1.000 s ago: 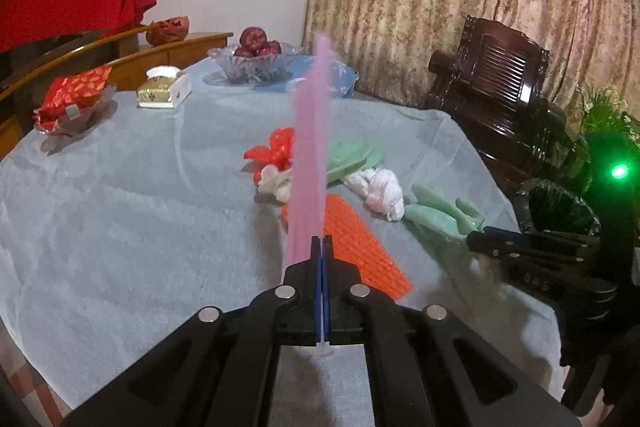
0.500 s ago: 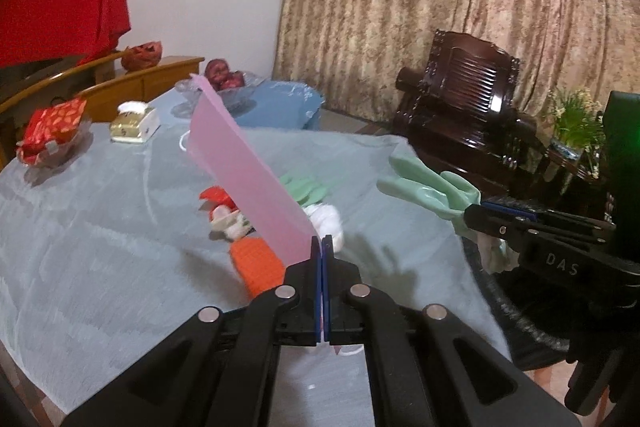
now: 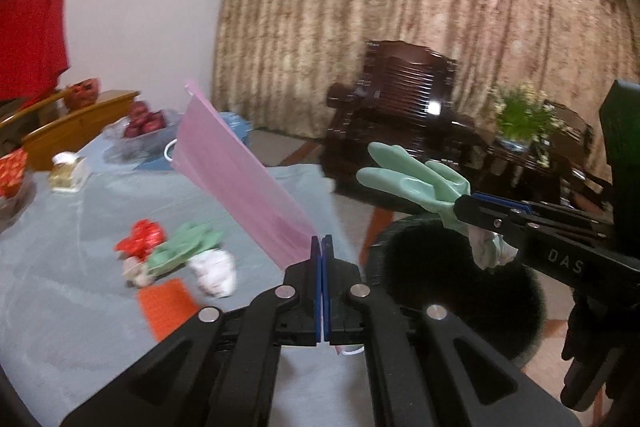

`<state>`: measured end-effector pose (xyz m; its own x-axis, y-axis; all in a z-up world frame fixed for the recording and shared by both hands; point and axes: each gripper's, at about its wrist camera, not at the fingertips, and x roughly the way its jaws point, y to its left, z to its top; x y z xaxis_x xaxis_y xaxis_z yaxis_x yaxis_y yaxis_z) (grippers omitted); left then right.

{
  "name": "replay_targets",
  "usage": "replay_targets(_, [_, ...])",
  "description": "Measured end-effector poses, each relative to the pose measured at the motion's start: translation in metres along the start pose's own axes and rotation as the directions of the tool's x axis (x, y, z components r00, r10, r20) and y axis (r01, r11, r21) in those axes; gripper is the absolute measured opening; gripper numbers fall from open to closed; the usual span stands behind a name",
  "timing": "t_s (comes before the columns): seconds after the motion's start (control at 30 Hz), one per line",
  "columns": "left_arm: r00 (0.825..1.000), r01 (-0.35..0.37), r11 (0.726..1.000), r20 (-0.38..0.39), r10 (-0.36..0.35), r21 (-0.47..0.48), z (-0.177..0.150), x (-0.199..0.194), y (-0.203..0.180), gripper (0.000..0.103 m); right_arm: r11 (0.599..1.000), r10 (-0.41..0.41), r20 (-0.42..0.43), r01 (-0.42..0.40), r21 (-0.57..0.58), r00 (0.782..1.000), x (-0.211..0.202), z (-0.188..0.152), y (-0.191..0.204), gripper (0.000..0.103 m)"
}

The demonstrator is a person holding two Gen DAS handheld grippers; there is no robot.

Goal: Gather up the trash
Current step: 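Carry the pink mask and green glove with white bundle over the bin, then open both grippers to drop the mask and glove into the bin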

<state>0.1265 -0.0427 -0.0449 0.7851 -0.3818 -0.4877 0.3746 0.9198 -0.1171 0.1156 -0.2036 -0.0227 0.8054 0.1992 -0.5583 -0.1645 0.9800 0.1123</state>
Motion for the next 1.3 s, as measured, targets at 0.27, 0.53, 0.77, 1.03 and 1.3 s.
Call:
replay_targets(0.27, [0.989, 0.15, 0.984, -0.012, -0.15, 0.099, 0.009, 0.024, -0.068, 0.0, 0.993, -0.103, 0.008, 0.103, 0.053, 0.995, -0.025, -0.015, -0.058, 0.017])
replay_targets(0.53, [0.964, 0.263, 0.956, -0.067, -0.256, 0.132, 0.009, 0.06, -0.121, 0.0, 0.975, -0.194, -0.015, 0.194, 0.11, 0.981, -0.032, -0.037, -0.111, 0.017])
replay_targets(0.77, [0.938, 0.335, 0.93, -0.146, -0.315, 0.147, 0.003, 0.093, -0.153, 0.003, 0.958, -0.246, -0.073, 0.253, 0.137, 0.967, -0.021, -0.062, -0.146, 0.022])
replay_targets(1.03, [0.946, 0.289, 0.954, -0.176, -0.273, 0.077, -0.01, 0.099, -0.126, 0.064, 0.929, -0.322, -0.063, 0.328, 0.172, 0.945, -0.022, -0.084, -0.158, 0.086])
replay_targets(1.3, [0.99, 0.098, 0.994, -0.109, -0.092, 0.047, -0.02, 0.075, -0.064, 0.077, 0.959, -0.229, -0.015, 0.229, 0.167, 0.973, -0.016, -0.078, -0.122, 0.091])
